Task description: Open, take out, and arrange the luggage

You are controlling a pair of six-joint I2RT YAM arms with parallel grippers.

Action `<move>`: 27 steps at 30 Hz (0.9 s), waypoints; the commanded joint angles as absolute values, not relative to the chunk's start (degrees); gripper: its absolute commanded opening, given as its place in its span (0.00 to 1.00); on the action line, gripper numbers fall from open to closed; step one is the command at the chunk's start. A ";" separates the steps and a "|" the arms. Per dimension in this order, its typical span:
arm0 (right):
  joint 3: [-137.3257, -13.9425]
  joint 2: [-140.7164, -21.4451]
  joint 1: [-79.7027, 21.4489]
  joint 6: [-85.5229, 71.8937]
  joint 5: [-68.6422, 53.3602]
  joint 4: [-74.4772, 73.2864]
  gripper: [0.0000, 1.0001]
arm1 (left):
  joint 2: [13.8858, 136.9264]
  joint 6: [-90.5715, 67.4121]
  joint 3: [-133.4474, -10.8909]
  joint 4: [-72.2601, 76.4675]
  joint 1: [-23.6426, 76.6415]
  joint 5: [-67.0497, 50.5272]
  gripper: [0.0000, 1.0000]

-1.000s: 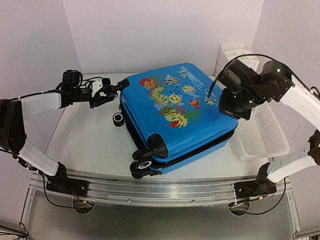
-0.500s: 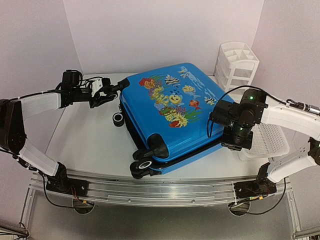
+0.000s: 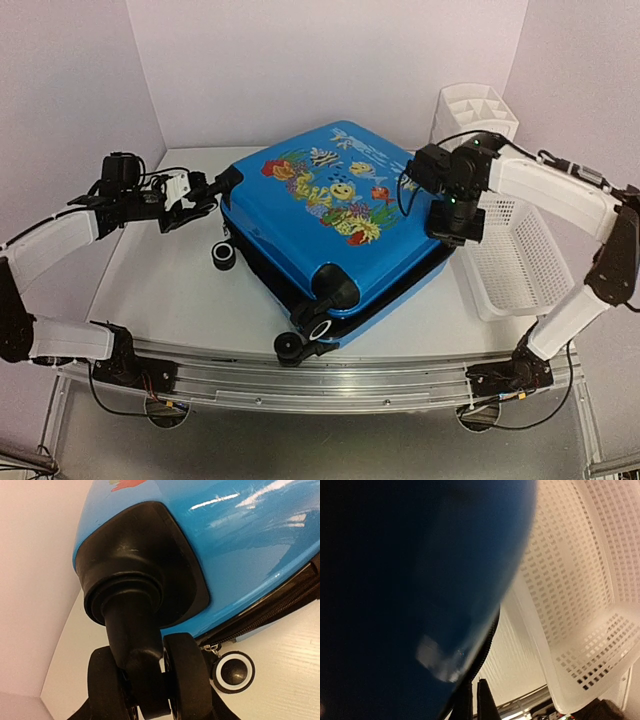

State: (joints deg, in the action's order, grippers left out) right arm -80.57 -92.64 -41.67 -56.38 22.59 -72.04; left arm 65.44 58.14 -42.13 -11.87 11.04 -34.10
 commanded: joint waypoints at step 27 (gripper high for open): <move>-133.69 -135.42 -35.30 -26.81 -1.32 -34.55 0.00 | 60.53 27.63 -43.94 -2.85 36.25 -37.90 0.00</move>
